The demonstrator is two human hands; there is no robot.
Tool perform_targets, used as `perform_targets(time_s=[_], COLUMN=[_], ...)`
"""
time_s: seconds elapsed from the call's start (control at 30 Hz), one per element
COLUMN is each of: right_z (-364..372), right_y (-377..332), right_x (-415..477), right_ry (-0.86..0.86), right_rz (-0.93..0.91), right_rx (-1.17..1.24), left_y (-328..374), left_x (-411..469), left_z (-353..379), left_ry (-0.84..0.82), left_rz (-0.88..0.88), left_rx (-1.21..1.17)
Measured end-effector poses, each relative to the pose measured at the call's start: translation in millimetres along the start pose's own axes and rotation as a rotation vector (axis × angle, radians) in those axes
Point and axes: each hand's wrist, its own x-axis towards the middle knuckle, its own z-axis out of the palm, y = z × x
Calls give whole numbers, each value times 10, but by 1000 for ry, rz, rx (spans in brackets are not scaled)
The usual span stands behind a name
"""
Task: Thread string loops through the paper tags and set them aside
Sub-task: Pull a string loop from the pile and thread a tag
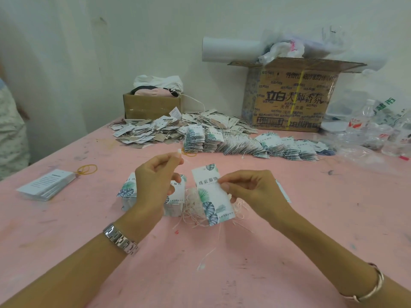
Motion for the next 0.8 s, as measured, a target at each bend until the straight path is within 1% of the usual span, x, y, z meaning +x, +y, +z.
perform_targets(time_s=[0.17,0.3,0.4,0.57,0.7,0.8], right_z=[-244,-489,-673,-933,-1042,-1121], right_y=[-17,-30,4,190,434,583], right_x=[122,212,293,422,446,433], right_ry=[61,103,150,283,361,378], right_rz=[43,88,132,207,269,302], right_rx=[20,8,-49,-143,-198,-282], left_y=[-23,-29,-23,-64,-132,-173], left_x=[-8,-10,-9,-37,-74,-99], left_z=[-16,-30,-28,-25,-6,9], left_ry=[-109,-163,-166,-174,-213,-244], left_rz=[-22,24,88,181,216,219], left_rx=[104,143,161,204,242,264])
